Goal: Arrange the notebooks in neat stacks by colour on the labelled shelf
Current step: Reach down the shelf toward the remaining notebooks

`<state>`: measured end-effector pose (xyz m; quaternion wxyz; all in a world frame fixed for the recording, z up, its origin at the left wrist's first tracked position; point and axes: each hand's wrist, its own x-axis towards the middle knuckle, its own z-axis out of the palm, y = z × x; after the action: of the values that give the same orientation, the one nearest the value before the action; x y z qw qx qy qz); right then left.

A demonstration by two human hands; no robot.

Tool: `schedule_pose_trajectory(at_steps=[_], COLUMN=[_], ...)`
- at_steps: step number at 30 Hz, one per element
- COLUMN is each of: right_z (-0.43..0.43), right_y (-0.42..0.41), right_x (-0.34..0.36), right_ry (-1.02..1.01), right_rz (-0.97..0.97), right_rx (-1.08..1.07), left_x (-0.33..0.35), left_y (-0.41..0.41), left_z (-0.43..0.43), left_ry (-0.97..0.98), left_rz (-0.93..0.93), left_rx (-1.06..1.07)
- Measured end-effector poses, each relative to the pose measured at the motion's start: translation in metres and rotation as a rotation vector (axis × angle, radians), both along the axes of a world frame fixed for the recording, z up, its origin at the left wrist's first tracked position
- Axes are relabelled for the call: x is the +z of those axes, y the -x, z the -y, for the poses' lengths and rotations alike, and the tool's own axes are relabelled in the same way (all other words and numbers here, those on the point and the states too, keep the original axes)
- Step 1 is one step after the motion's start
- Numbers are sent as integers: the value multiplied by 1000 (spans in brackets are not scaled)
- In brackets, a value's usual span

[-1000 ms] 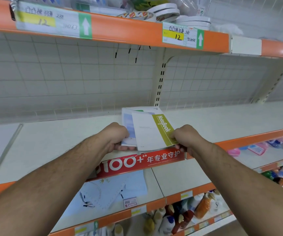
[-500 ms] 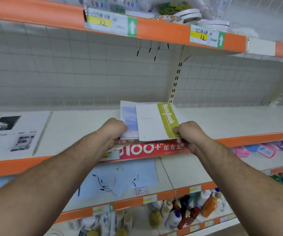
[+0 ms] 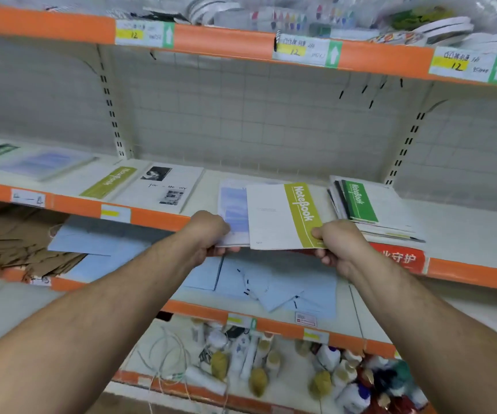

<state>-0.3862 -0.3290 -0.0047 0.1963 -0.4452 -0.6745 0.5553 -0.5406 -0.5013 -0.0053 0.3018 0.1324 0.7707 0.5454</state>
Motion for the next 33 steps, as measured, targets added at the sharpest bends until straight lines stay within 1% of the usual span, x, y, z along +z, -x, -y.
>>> schedule_pose_trajectory(at_steps=[7,14,20,27,33], right_z=[58,118,177,248,292], right_y=[42,102,180,271,338], right_x=[-13,-5,-6,-11,-10], right_ry=[47,24,1,42,49], right_rz=[18,14,7,18,13], right_rx=[156,273,291,275,292], left_x=[-4,-4,-5,-8,-8], left_y=[8,49,121,216,285], left_z=[85,153,214,289,330], left_ry=[14,-21,-12,20,15], left_rz=[-31,-36,-48,-28,-53], left_rx=[135,217,244,258,283])
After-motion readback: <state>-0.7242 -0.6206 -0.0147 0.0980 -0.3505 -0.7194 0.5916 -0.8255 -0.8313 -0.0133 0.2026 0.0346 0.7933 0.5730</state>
